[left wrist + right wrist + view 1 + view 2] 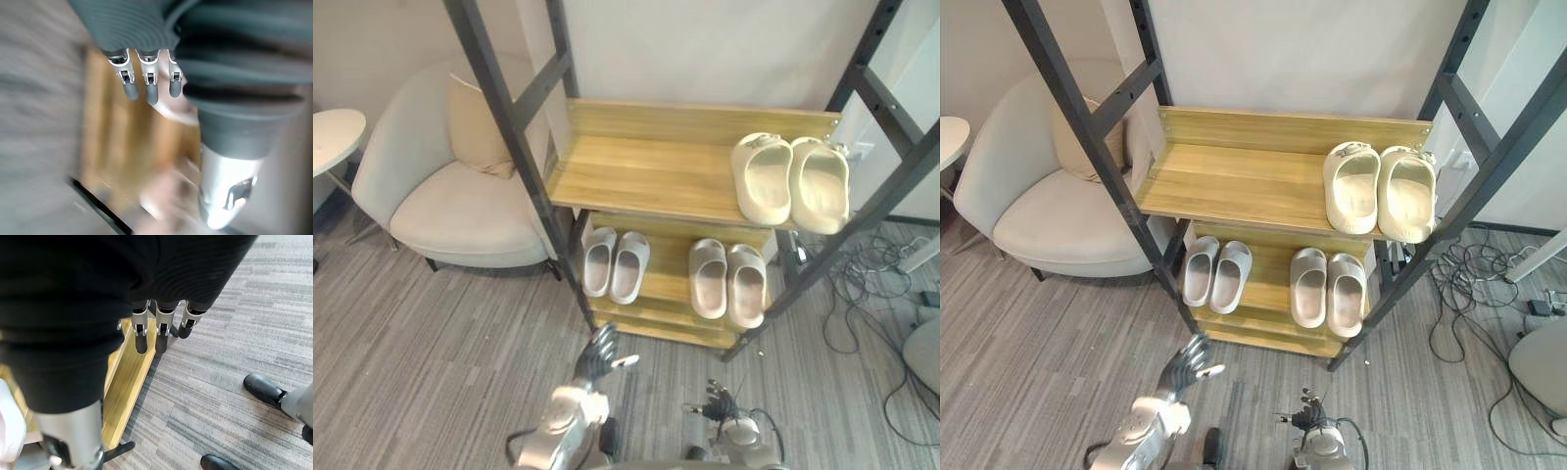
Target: Organize the slippers on the shoe rack
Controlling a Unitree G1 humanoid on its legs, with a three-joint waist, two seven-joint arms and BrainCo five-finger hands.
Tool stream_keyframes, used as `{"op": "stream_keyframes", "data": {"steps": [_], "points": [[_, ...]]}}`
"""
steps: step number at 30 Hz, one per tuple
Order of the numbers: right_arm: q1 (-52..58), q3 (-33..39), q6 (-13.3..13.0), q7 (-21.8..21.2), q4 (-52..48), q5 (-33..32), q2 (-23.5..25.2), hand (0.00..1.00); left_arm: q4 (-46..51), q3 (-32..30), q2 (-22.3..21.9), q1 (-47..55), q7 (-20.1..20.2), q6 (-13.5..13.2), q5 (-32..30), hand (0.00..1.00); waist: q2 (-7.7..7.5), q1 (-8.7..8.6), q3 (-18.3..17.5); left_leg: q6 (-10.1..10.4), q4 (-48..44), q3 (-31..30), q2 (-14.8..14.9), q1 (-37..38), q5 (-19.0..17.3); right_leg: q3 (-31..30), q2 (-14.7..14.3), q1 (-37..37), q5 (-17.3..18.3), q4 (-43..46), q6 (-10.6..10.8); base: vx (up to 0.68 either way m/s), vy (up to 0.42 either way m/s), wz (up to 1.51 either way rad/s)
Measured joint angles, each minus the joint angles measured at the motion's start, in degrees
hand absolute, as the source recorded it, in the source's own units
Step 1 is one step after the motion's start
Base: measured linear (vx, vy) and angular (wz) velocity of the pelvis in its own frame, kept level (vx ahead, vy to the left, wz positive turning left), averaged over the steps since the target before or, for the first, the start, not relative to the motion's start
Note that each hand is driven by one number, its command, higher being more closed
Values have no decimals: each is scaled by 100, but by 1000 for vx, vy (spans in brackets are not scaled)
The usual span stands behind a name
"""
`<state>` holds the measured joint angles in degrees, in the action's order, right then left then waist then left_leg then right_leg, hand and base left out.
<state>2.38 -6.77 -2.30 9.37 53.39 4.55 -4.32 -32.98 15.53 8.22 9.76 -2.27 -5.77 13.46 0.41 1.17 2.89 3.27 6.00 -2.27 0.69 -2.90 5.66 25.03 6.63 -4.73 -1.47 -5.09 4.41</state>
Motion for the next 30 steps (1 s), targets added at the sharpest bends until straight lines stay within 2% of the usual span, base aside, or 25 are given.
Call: {"op": "stream_keyframes", "data": {"steps": [4,14,16,17,18,19,21,22,24,25,26,27,29,30], "points": [[108,217,-46,-31,170,2,161,0,-1216,-567,-47,-17,-146,10,-604,0,-109,-11,-27,11,15,23,1,121,-68,-7,0,-87,78,1,38,0,-3,-2],[100,234,-62,-34,263,13,206,0,-1779,-828,-127,-47,-421,25,-1010,0,-131,7,-52,-8,5,209,-4,314,-214,-194,40,-155,201,116,69,7,5,-9],[47,236,-63,-36,293,63,205,0,-1867,-892,-145,-109,-462,30,-1109,0,-149,7,-26,-69,-126,218,-16,277,-321,-215,182,139,558,842,46,42,19,-3],[19,236,-63,-37,314,80,206,0,-1876,-899,-143,-139,-495,29,-1112,0,-195,4,27,-46,-248,188,-51,266,-376,-207,280,238,721,1196,48,13,15,24],[-15,230,-59,-39,382,182,216,0,-1905,-889,-86,-212,-522,34,-1117,0,-291,-3,86,-101,-542,73,-158,136,-485,-235,468,384,1036,1770,76,6,-3,39],[-2,230,-56,-43,384,213,214,0,-1927,-879,-73,-250,-532,36,-1116,0,-309,-8,89,-119,-689,-54,-229,35,-552,-397,557,528,1177,2120,67,7,1,61],[-35,236,-58,-43,344,218,187,0,-1947,-755,-43,-374,-537,60,-1115,0,-328,-63,119,-120,-910,-453,-347,-149,-574,-1217,499,750,1278,2669,-88,17,31,97],[-30,270,-56,-42,345,216,169,0,-1935,-723,-46,-433,-540,61,-1116,0,-307,-88,138,-110,-950,-656,-412,-211,-576,-1592,457,784,1364,2773,-113,26,9,138],[-34,367,-49,-105,352,194,166,0,-1899,-728,-71,-557,-542,91,-1109,0,-382,-97,185,-66,-1008,-1219,-598,-371,-447,-2127,427,675,1656,2759,-100,18,-68,154],[-80,455,-41,-185,387,81,143,0,-1754,-741,-61,-605,-547,108,-1100,0,-433,-96,234,-1,-1009,-1523,-727,-477,-347,-2205,439,513,1839,2507,-35,-15,-162,172],[-175,489,-40,-194,389,-118,98,0,-1697,-767,-62,-668,-561,104,-1092,0,-442,-83,270,72,-1004,-1834,-800,-597,-249,-1984,434,323,1926,2193,18,-43,-229,168],[-301,492,-43,-196,389,-238,28,0,-1693,-771,-82,-748,-596,105,-1091,0,-367,-43,333,137,-980,-2038,-788,-699,-160,-1772,388,251,1936,1976,75,-62,-216,129],[-680,498,-65,-194,388,-344,-163,0,-1590,-791,-229,-813,-648,107,-1073,0,60,95,617,310,-730,-2422,-543,-800,135,-1393,70,156,1741,1772,-23,-147,-228,93],[-782,507,-74,-191,382,-345,-235,0,-1586,-788,-259,-804,-648,108,-1028,0,179,108,681,329,-629,-2417,-451,-833,261,-1222,-16,124,1695,1745,-70,-154,-222,86]]}}
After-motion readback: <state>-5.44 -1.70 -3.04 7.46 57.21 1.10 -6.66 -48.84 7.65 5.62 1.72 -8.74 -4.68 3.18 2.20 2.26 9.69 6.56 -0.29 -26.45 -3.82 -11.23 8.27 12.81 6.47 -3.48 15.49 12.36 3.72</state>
